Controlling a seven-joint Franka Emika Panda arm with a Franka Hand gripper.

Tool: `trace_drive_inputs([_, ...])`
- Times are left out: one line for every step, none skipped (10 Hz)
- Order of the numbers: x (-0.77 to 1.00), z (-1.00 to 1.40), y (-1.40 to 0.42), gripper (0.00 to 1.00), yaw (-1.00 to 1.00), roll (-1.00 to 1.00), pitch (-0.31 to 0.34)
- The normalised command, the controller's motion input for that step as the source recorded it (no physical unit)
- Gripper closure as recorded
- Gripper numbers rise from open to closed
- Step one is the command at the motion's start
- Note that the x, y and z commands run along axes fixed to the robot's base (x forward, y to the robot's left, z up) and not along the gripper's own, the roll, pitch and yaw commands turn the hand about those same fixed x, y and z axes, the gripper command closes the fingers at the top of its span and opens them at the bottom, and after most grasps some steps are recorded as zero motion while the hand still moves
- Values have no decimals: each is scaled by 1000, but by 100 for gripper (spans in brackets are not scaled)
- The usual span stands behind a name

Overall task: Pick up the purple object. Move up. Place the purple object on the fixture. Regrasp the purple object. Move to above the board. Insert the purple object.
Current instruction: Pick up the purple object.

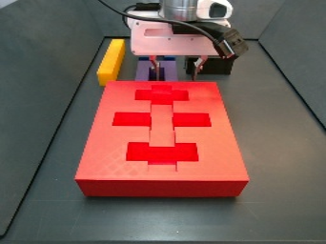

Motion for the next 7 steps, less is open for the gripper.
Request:
trace_drive_inputs([0,-163,0,0,0,40,0])
trace_drive_inputs([0,0,0,0,0,11,0])
trace_drive_inputs([0,0,0,0,0,16,0])
trace_drive_inputs([0,0,0,100,0,0,0])
trace_drive_inputs([0,0,0,100,0,0,0])
trace_drive_inputs([0,0,0,100,0,0,0])
trace_drive_inputs([0,0,0,100,0,0,0])
